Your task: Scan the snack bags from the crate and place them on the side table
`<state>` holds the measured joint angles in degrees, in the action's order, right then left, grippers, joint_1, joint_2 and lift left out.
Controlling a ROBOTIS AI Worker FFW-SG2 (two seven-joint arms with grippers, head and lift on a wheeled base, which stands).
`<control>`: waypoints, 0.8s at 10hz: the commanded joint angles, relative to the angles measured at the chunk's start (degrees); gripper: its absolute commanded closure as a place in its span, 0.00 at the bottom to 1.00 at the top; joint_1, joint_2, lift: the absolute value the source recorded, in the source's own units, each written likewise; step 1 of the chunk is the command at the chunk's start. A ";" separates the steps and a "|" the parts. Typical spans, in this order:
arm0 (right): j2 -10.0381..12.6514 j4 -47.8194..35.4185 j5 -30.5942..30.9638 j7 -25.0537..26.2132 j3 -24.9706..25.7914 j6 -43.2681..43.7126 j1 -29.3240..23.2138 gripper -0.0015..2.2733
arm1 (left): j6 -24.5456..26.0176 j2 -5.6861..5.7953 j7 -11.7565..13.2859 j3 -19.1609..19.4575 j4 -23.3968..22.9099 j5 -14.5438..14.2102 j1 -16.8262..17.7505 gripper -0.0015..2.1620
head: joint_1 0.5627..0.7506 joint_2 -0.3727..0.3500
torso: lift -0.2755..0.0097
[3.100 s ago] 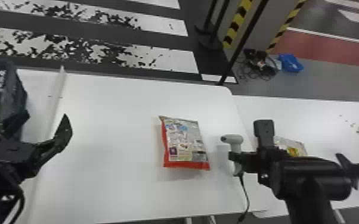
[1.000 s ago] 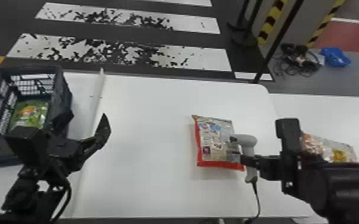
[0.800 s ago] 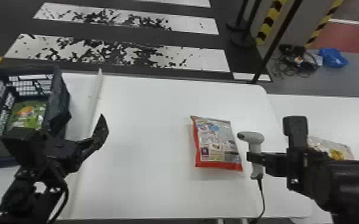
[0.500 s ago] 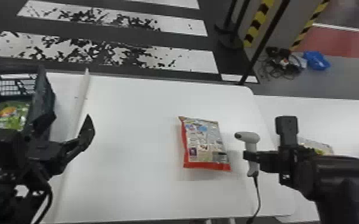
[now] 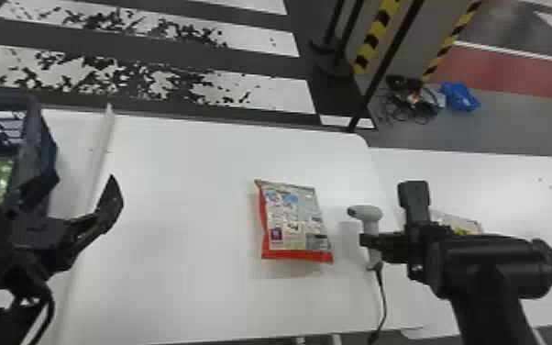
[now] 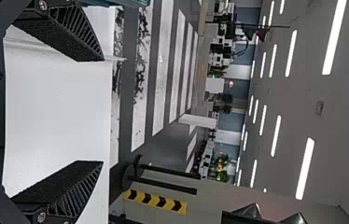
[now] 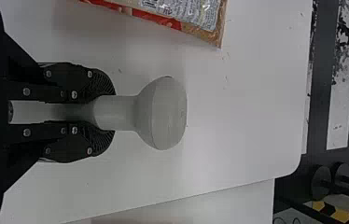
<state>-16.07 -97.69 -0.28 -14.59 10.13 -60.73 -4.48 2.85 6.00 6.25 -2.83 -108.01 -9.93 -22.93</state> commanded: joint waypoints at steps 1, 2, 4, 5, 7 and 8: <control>-0.28 1.72 1.16 0.00 -0.99 0.48 0.53 0.99 | 0.10 -0.02 -0.01 -0.07 -0.18 0.00 -0.09 0.04 | 0.70 0.16 | 0.79; -0.45 2.16 1.51 0.00 -1.16 0.65 0.53 0.98 | -0.08 0.06 -0.01 -0.16 -0.36 0.00 -0.27 0.04 | 0.70 0.15 | 0.79; -0.45 2.95 1.69 -0.09 -1.69 1.18 0.53 0.77 | 0.10 0.15 -0.01 -0.16 -0.53 0.00 -0.44 0.04 | 0.70 0.15 | 0.79; -0.45 3.21 1.60 0.00 -1.78 1.18 0.53 0.60 | 0.10 0.15 -0.01 -0.24 -0.71 0.00 -0.53 0.04 | 0.70 0.15 | 0.79; -0.45 2.25 1.25 0.08 -1.60 1.01 -0.09 0.03 | 0.10 0.24 -0.01 -0.24 -0.97 0.00 -0.80 0.04 | 0.70 0.14 | 0.79; -0.28 -0.48 1.07 0.35 -0.72 0.65 -1.32 0.01 | 0.10 0.33 -0.01 -0.24 -1.06 0.00 -0.88 0.04 | 0.70 0.15 | 0.79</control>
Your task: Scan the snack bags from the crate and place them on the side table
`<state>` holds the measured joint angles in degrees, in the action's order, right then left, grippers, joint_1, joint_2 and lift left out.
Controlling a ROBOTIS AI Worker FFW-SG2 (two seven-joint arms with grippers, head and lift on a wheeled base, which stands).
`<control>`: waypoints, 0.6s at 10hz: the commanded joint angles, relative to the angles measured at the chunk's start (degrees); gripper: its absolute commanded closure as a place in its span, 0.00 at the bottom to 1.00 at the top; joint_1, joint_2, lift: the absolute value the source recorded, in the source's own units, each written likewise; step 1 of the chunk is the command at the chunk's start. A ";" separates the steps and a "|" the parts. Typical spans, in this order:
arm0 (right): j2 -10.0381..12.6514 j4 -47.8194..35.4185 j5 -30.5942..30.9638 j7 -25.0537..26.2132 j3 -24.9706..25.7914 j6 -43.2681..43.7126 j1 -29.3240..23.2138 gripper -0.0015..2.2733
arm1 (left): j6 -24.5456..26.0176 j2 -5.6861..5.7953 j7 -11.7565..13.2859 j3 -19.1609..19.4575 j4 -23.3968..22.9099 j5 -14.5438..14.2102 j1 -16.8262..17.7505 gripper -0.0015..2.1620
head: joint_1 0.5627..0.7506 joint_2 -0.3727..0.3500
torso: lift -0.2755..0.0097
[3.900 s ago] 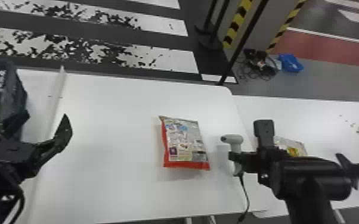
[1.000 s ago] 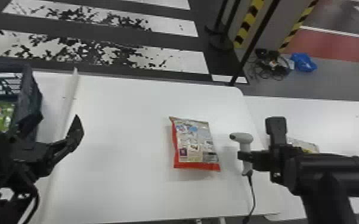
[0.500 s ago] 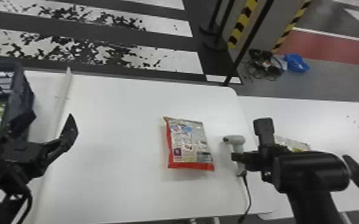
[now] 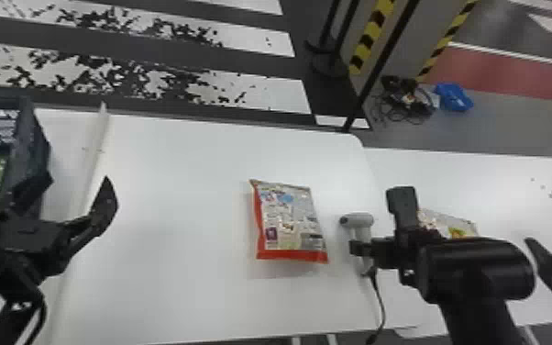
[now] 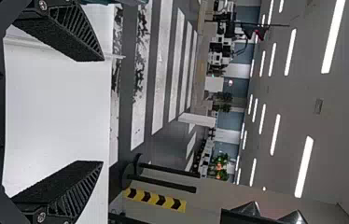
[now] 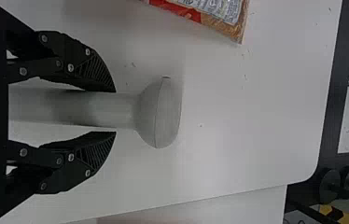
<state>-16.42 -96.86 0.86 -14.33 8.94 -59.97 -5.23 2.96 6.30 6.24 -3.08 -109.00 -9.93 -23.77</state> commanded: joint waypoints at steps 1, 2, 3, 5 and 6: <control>0.24 -5.00 -1.03 0.09 1.60 -0.64 -2.24 0.02 | 0.17 0.03 0.00 0.00 -0.07 0.00 -0.05 0.04 | 0.70 0.14 | 0.79; 0.42 -8.96 -2.88 0.00 2.66 -1.87 -3.91 0.03 | 0.17 0.03 0.00 0.00 -0.07 0.00 -0.05 0.04 | 0.70 0.14 | 0.79; 0.42 -12.56 -5.69 -0.35 3.71 -3.98 -5.31 0.03 | 0.17 0.03 0.00 0.00 -0.07 0.00 -0.05 0.04 | 0.70 0.15 | 0.79; 0.68 -15.20 -14.04 -5.27 6.79 -8.37 -5.84 0.03 | 0.17 -0.06 0.00 0.09 -0.07 0.09 0.04 0.04 | 0.70 0.18 | 0.79; 0.77 -15.02 -16.32 -7.55 7.40 -9.07 -5.75 0.03 | 0.17 -0.06 0.00 0.09 -0.07 0.09 0.04 0.04 | 0.70 0.21 | 0.79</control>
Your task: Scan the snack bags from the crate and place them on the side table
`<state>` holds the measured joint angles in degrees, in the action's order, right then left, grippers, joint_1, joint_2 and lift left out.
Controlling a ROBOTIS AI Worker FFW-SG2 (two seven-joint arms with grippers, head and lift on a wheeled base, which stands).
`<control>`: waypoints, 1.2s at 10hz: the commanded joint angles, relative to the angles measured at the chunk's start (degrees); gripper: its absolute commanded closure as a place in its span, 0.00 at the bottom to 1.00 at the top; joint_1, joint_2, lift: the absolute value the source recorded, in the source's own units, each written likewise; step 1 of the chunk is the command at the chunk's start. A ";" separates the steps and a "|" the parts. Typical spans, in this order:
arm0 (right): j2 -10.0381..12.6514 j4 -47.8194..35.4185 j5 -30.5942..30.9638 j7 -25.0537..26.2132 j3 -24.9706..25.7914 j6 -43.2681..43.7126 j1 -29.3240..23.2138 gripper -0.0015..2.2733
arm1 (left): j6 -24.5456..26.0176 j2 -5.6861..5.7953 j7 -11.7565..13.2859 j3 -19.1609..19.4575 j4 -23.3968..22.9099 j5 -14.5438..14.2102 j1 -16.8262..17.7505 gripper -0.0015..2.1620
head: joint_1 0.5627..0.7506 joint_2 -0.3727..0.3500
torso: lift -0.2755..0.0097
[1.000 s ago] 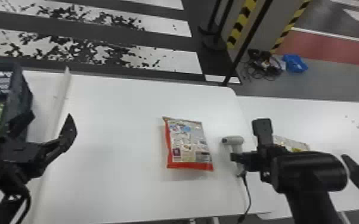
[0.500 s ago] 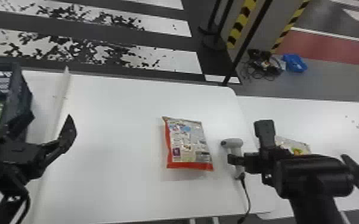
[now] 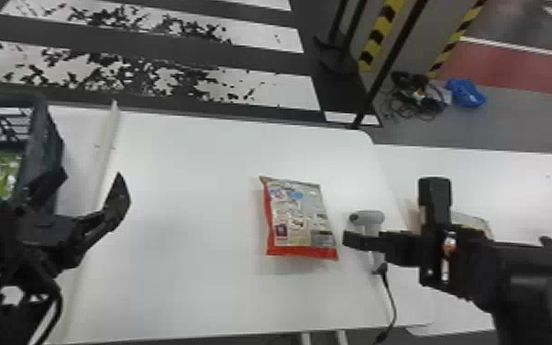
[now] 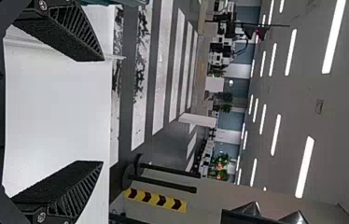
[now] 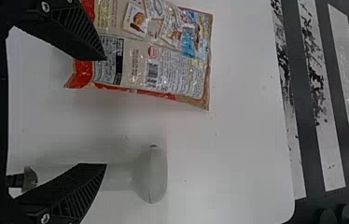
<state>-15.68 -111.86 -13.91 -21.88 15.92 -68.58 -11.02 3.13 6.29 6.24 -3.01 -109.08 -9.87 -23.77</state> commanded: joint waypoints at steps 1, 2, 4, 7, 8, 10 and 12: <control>0.21 1.03 -1.65 -2.29 0.17 -0.47 0.65 0.03 | 0.00 -0.05 0.00 0.02 0.00 0.03 0.04 0.04 | 0.70 0.25 | 0.79; 0.21 3.05 -1.74 -4.05 -0.45 -0.29 1.53 0.03 | 0.00 -0.14 0.00 0.02 0.00 0.03 0.04 0.04 | 0.70 0.27 | 0.79; 0.21 8.77 -1.74 -7.39 -1.59 0.76 4.43 0.04 | 0.00 -0.14 0.00 0.02 0.18 0.03 0.04 0.04 | 0.70 0.30 | 0.79; -0.32 16.94 0.64 -12.48 -3.88 6.57 8.12 0.03 | 0.00 -0.05 0.09 0.11 0.18 0.03 0.04 0.04 | 0.70 0.34 | 0.79; -0.67 19.40 2.31 -14.42 -5.02 6.74 9.44 0.03 | 0.00 -0.14 0.09 0.11 0.27 0.03 0.04 0.04 | 0.70 0.34 | 0.79; -1.46 23.88 4.06 -18.90 -7.04 6.57 11.55 0.03 | 0.00 -0.14 0.09 0.11 0.35 0.03 0.04 0.04 | 0.70 0.35 | 0.79; -1.55 25.47 6.26 -22.33 -8.80 7.97 12.16 0.32 | 0.00 -0.14 0.17 0.11 0.35 0.03 0.04 0.04 | 0.70 0.37 | 0.79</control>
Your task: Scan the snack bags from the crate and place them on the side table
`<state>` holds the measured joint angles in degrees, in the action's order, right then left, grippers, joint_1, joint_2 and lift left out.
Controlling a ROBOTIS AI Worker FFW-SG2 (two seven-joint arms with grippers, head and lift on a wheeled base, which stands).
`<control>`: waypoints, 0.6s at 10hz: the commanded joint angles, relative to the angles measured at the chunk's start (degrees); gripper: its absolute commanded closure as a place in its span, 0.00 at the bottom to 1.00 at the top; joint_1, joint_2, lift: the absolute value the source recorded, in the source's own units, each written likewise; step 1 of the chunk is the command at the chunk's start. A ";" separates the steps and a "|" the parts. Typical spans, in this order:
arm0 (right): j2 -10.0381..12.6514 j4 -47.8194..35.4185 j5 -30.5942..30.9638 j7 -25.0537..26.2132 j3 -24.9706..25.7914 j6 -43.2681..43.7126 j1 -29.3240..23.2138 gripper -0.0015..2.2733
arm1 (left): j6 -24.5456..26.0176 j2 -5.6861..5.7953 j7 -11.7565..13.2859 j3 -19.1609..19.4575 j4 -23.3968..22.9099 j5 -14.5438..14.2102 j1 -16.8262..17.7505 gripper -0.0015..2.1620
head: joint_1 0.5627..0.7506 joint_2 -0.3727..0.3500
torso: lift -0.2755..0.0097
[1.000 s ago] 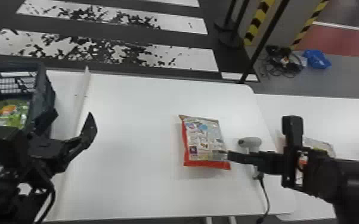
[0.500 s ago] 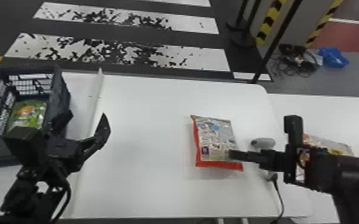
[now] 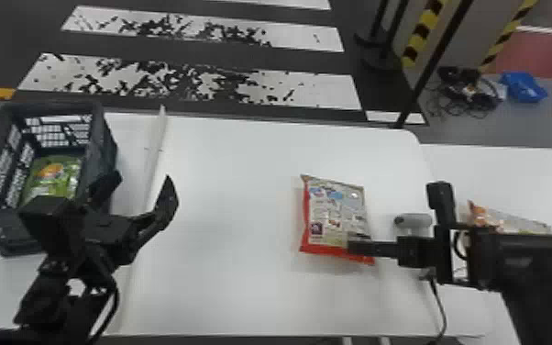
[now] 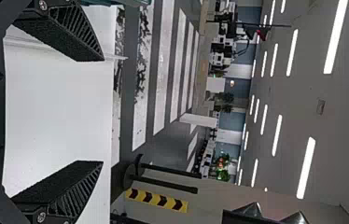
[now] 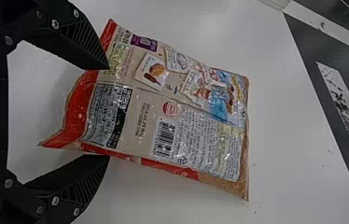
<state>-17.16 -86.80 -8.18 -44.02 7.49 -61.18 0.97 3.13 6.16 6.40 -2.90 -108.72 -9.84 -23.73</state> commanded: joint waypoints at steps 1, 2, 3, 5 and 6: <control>-0.07 0.76 1.68 -0.62 -1.16 0.93 0.44 0.82 | 0.00 0.08 0.01 0.00 0.00 0.00 -0.09 0.04 | 0.70 0.37 | 0.79; -0.07 0.84 3.44 -0.62 -2.13 1.10 0.44 0.99 | -0.18 0.08 0.01 0.00 -0.09 0.00 -0.17 0.04 | 0.70 0.38 | 0.79; -0.16 0.76 3.88 -0.71 -2.66 2.69 0.09 0.99 | -0.18 0.08 0.01 0.00 0.00 -0.09 -0.17 0.04 | 0.70 0.38 | 0.79; -0.16 -1.18 3.53 -0.54 -1.87 2.86 -1.05 0.99 | -0.18 0.08 0.01 0.00 -0.09 -0.09 -0.17 0.04 | 0.70 0.38 | 0.79; 0.02 -4.08 2.38 -0.45 0.16 2.51 -2.28 0.99 | -0.18 0.08 0.01 0.09 -0.09 -0.09 -0.17 0.04 | 0.70 0.38 | 0.79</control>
<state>-17.23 -89.39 -5.26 -44.47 6.67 -58.51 -0.71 2.95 6.24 6.41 -2.84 -108.82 -9.93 -23.92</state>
